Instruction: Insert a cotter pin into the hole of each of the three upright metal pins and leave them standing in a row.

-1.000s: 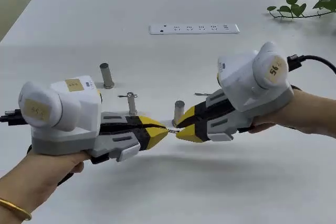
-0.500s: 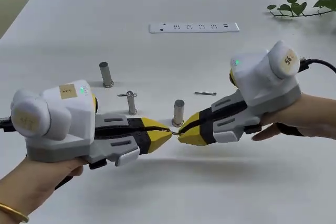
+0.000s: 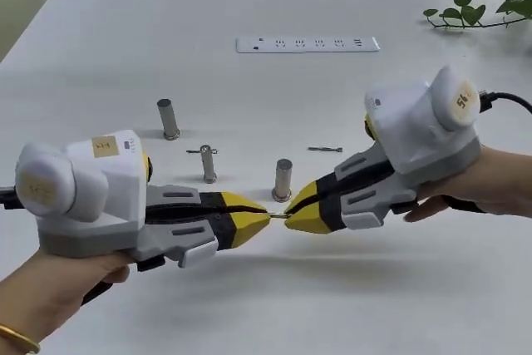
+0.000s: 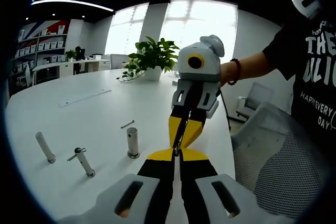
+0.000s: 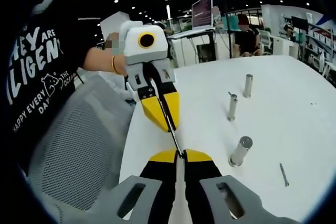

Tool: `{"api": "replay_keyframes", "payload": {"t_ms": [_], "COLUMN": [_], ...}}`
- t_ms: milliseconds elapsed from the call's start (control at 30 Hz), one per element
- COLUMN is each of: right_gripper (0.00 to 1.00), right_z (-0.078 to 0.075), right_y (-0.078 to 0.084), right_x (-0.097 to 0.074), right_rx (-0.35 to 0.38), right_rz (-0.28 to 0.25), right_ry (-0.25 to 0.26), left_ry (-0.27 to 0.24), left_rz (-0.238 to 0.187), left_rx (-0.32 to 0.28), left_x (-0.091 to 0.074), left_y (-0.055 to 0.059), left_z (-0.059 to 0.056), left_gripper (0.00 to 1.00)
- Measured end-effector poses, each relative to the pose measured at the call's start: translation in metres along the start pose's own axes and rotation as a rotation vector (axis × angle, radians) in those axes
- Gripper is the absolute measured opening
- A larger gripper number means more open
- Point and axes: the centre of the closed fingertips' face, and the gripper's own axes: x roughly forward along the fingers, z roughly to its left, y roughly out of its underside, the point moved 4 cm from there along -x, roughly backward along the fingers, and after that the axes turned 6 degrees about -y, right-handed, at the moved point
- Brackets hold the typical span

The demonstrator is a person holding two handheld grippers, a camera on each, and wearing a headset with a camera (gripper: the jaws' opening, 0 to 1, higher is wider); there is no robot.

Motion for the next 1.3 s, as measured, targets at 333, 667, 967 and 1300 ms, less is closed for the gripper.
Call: {"api": "replay_keyframes", "payload": {"t_ms": [333, 667, 967, 1300], "right_gripper": [0.0, 0.0, 0.0, 0.0], "right_z": [-0.005, -0.011, -0.027, -0.049], "right_y": [0.004, 0.01, 0.018, 0.028], "right_x": [-0.001, -0.004, -0.016, -0.03], "right_rx": [-0.131, -0.215, -0.225, -0.209], "right_rz": [0.106, 0.193, 0.234, 0.266], "right_ry": [0.031, 0.055, 0.104, 0.174], "left_ry": [-0.017, -0.047, -0.126, -0.208], "left_rz": [0.029, 0.045, 0.039, 0.054], "left_rx": [0.022, 0.044, 0.074, 0.092], "left_x": [0.004, 0.008, 0.011, 0.021], "left_y": [0.005, 0.008, 0.007, 0.015], "left_z": [0.002, 0.006, 0.014, 0.023], "left_gripper": [0.0, 0.01, 0.09, 0.14]}}
